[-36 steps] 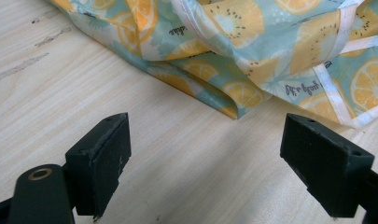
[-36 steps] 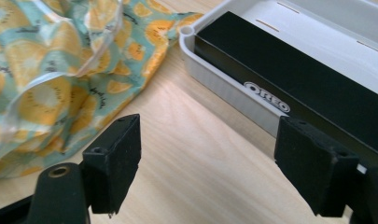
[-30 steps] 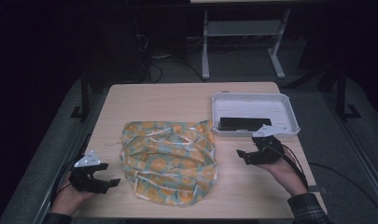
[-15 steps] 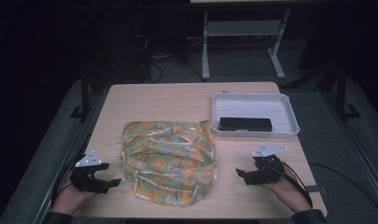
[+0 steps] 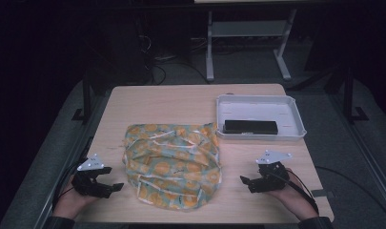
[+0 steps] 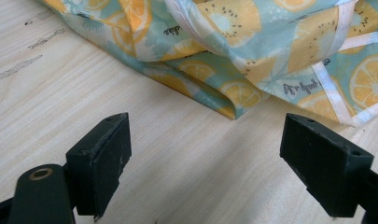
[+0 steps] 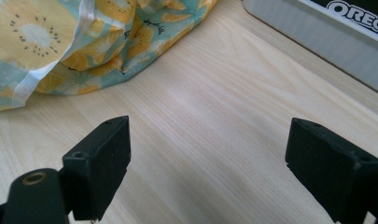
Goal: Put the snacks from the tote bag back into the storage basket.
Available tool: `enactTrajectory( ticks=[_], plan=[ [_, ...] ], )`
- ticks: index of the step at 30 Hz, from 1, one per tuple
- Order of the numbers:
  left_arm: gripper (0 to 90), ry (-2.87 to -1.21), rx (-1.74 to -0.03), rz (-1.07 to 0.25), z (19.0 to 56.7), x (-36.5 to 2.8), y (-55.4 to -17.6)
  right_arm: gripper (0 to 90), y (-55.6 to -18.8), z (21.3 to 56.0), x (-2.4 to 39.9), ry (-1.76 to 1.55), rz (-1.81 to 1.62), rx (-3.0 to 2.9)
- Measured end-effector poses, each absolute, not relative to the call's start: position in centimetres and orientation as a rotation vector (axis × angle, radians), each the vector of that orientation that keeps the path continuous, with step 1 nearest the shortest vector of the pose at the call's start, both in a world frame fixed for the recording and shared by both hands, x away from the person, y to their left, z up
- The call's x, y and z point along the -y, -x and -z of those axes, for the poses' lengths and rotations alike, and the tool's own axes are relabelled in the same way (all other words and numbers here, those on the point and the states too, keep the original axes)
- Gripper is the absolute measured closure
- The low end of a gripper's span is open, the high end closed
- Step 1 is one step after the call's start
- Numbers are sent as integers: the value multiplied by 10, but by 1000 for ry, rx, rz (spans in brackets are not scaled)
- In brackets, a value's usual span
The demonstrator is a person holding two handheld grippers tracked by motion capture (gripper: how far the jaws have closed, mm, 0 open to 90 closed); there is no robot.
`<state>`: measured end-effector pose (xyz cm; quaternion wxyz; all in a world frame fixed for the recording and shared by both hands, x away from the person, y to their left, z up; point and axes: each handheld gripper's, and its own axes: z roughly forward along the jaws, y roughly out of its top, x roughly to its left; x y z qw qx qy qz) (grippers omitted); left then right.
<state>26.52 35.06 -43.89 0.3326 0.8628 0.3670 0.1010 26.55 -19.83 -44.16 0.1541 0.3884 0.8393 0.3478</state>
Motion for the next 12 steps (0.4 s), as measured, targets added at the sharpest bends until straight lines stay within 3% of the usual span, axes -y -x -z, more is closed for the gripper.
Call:
enactTrajectory(
  ticks=[12],
  plan=[
    [159, -2252, -960, -266, 439, -350, -265, 135, -265, 443, 196, -1099, -981, -2410]
  ],
)
